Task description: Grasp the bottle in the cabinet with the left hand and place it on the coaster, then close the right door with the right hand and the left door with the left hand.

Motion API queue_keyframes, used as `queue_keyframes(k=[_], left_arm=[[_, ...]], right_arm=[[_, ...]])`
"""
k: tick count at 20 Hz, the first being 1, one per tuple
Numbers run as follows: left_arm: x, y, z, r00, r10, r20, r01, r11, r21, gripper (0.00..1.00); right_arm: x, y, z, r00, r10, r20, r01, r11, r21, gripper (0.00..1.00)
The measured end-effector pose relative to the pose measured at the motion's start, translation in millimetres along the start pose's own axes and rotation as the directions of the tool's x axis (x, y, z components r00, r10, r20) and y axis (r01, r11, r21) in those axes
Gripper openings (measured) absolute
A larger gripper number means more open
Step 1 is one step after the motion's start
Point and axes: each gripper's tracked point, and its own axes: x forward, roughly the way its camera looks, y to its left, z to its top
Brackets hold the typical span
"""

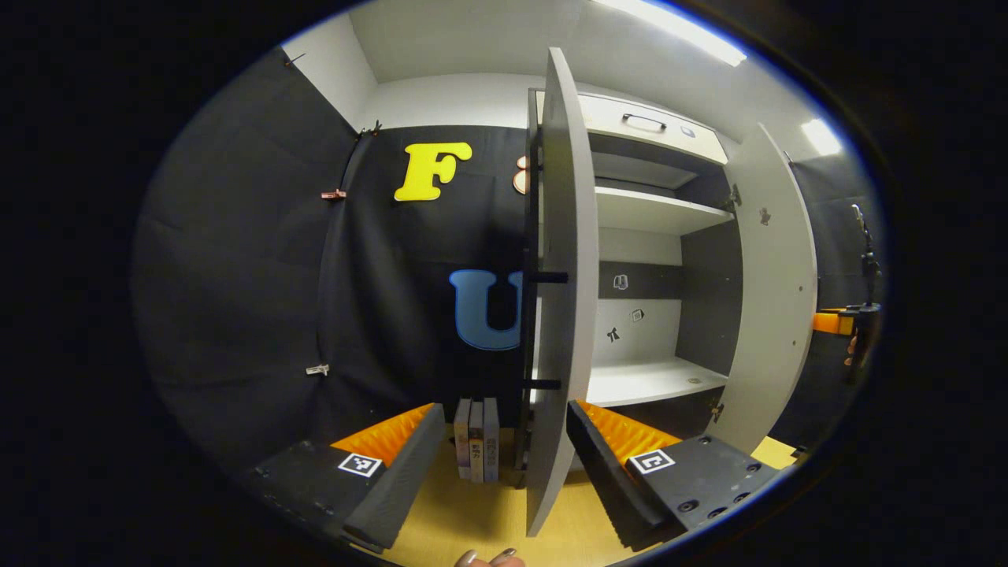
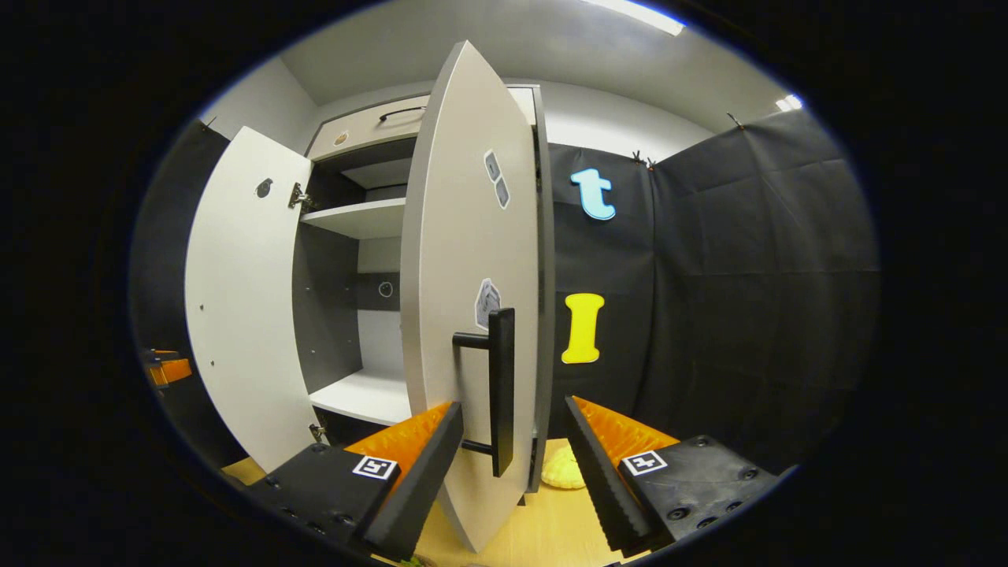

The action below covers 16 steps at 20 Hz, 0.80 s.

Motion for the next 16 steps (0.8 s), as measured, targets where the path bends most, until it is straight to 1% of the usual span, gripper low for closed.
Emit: queue_keyframes(k=[1,3,4,5,6,7,11,14,15,16], left_arm=[[3.3,3.8,-0.2,1.000,-0.005,-0.004,0.005,1.000,0.005,0.98],[8.1,10.9,1.8,1.000,-0.011,-0.002,0.011,1.000,0.019,0.98],[11.7,13.8,4.2,1.000,-0.014,0.003,0.014,1.000,0.024,0.98],[14.7,16.5,7.3,1.000,-0.021,0.008,0.020,0.999,0.025,0.98],[17.1,16.9,9.8,0.999,-0.032,0.013,0.032,0.999,0.020,0.98],[20.2,17.0,12.5,0.999,-0.044,0.019,0.044,0.999,0.011,0.98],[30.3,12.7,24.1,0.994,-0.100,0.046,0.101,0.995,-0.015,0.98],[34.6,4.0,30.0,0.988,-0.145,0.061,0.145,0.989,0.000,0.98],[34.3,-3.1,32.2,0.983,-0.173,0.066,0.173,0.985,0.003,0.98],[33.8,-2.7,32.8,0.981,-0.182,0.070,0.181,0.983,0.012,0.96]], right_arm=[[3.2,5.7,-1.1,1.000,0.013,-0.002,-0.013,1.000,0.011,0.88],[15.6,35.3,-8.9,0.999,0.042,-0.023,-0.042,0.999,0.018,0.88],[19.9,43.6,-11.5,0.998,0.049,-0.035,-0.049,0.999,0.015,0.88],[19.3,48.6,-13.2,0.997,0.057,-0.043,-0.057,0.998,0.019,0.91],[17.4,53.4,-12.0,0.997,0.063,-0.043,-0.062,0.998,0.027,0.99],[14.0,57.9,-12.1,0.997,0.071,-0.042,-0.070,0.997,0.025,0.99],[1.6,59.1,-16.5,0.998,0.053,-0.047,-0.054,0.998,-0.031,0.98],[-6.2,60.5,-21.6,0.997,0.047,-0.064,-0.048,0.999,-0.016,0.98],[-8.2,59.7,-23.4,0.997,0.042,-0.071,-0.042,0.999,-0.010,0.98],[-11.0,57.7,-25.0,0.996,0.035,-0.076,-0.035,0.999,-0.006,0.98]])
